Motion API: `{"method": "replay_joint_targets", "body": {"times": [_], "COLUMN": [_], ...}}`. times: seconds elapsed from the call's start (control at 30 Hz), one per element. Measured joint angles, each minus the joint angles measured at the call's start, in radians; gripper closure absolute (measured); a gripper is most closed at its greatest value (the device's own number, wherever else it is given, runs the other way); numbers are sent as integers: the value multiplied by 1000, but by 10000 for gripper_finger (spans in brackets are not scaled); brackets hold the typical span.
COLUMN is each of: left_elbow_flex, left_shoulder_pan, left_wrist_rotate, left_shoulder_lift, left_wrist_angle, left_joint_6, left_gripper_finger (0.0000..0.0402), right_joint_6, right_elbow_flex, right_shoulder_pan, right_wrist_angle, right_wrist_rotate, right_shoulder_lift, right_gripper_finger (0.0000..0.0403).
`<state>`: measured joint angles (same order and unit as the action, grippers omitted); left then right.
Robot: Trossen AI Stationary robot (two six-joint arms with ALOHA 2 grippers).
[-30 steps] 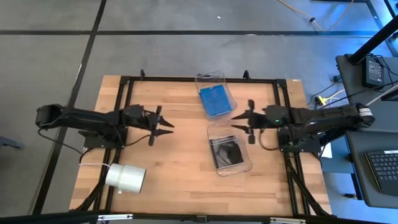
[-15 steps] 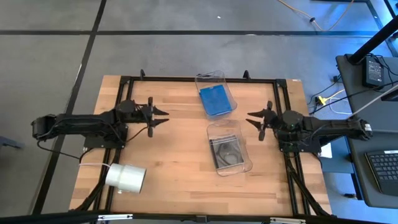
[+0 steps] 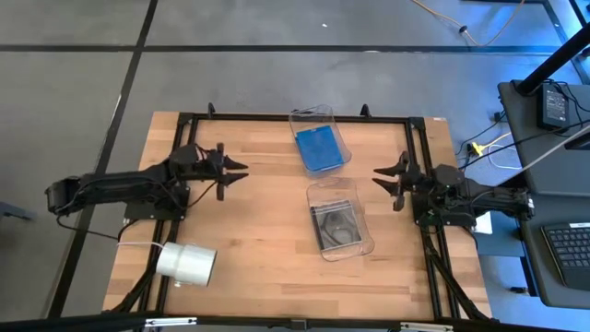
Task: Pick & place jewel cases by type
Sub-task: Return to Home Position
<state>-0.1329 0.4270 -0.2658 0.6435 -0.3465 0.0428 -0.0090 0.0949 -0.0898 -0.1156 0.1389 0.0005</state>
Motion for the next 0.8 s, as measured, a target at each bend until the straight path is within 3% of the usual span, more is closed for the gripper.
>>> {"method": "replay_joint_targets", "body": {"times": [0.2,0.8], "left_elbow_flex": [120,124], "left_shoulder_pan": [55,135], "left_wrist_rotate": [9,-14], "left_shoulder_lift": [-153,-459], "left_wrist_angle": [-80,120], "left_joint_6": [76,111], "left_gripper_finger": [286,286], "right_joint_6": [5,3], "right_elbow_flex": [4,-1], "right_shoulder_pan": [0,0], "right_wrist_angle": [-56,-23], "right_wrist_rotate": [10,89], "right_shoulder_lift": [0,0], "right_gripper_finger": [264,264]}}
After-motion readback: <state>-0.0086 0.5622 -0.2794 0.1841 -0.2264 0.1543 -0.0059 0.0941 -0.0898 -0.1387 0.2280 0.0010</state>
